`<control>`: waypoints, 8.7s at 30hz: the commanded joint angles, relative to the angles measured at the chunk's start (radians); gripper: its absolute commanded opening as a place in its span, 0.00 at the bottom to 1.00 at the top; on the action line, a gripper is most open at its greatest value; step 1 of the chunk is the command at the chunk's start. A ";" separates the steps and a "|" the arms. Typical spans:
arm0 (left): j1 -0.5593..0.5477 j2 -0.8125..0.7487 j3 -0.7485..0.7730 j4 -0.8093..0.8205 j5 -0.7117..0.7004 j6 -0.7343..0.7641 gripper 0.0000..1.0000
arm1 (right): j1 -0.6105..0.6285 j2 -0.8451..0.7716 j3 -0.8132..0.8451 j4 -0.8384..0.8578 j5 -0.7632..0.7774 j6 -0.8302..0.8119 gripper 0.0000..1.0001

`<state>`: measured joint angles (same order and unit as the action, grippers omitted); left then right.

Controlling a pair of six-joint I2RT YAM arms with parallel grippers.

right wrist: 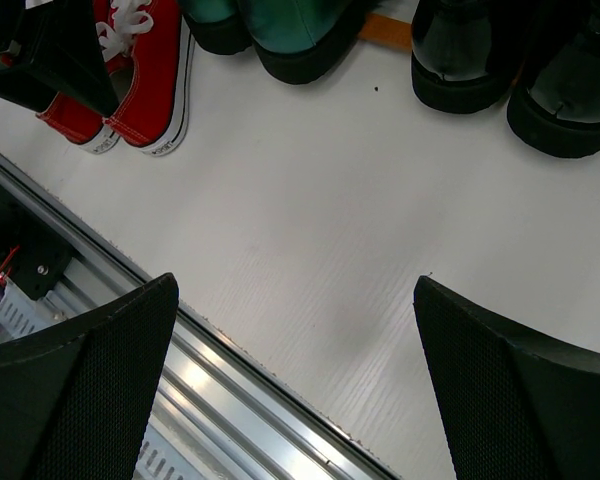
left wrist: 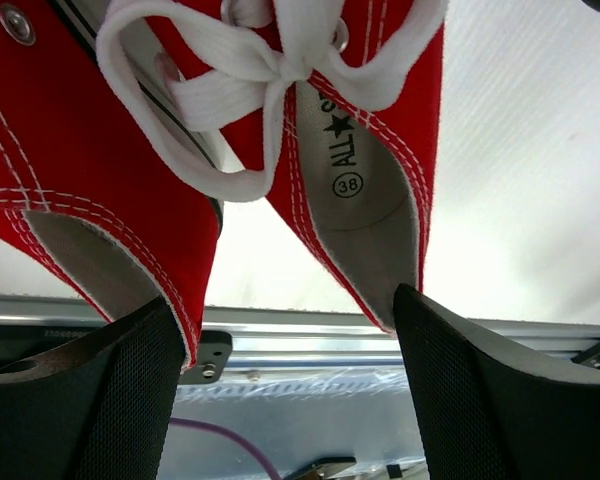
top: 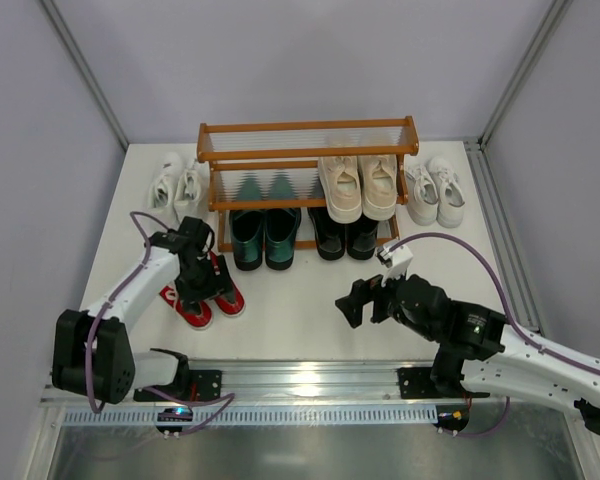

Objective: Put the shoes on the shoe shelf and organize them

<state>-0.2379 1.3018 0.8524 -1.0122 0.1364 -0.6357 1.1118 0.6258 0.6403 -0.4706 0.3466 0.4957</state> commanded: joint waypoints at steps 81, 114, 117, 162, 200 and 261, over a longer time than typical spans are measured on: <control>-0.035 -0.108 -0.115 0.195 -0.254 -0.203 0.00 | 0.006 -0.029 -0.027 0.007 0.046 0.007 1.00; -0.130 -0.480 0.299 0.046 -0.110 0.088 0.00 | 0.006 0.060 0.035 -0.003 0.063 0.018 1.00; -0.187 -0.455 0.350 0.072 -0.127 0.142 0.00 | 0.005 0.075 0.054 -0.010 0.068 0.017 1.00; -0.316 0.005 0.519 0.650 -0.397 0.461 0.00 | 0.005 0.086 0.154 -0.172 0.178 0.044 1.00; -0.175 0.258 0.600 0.940 -0.359 0.485 0.00 | 0.006 0.008 0.108 -0.255 0.216 0.106 1.00; -0.322 -0.639 0.117 0.457 -0.083 0.131 1.00 | -0.566 0.081 0.228 -0.157 -0.923 -0.144 1.00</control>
<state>-0.5571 0.6758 0.9833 -0.5411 0.0204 -0.5316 0.7250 0.6819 0.9222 -0.6872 -0.1184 0.3927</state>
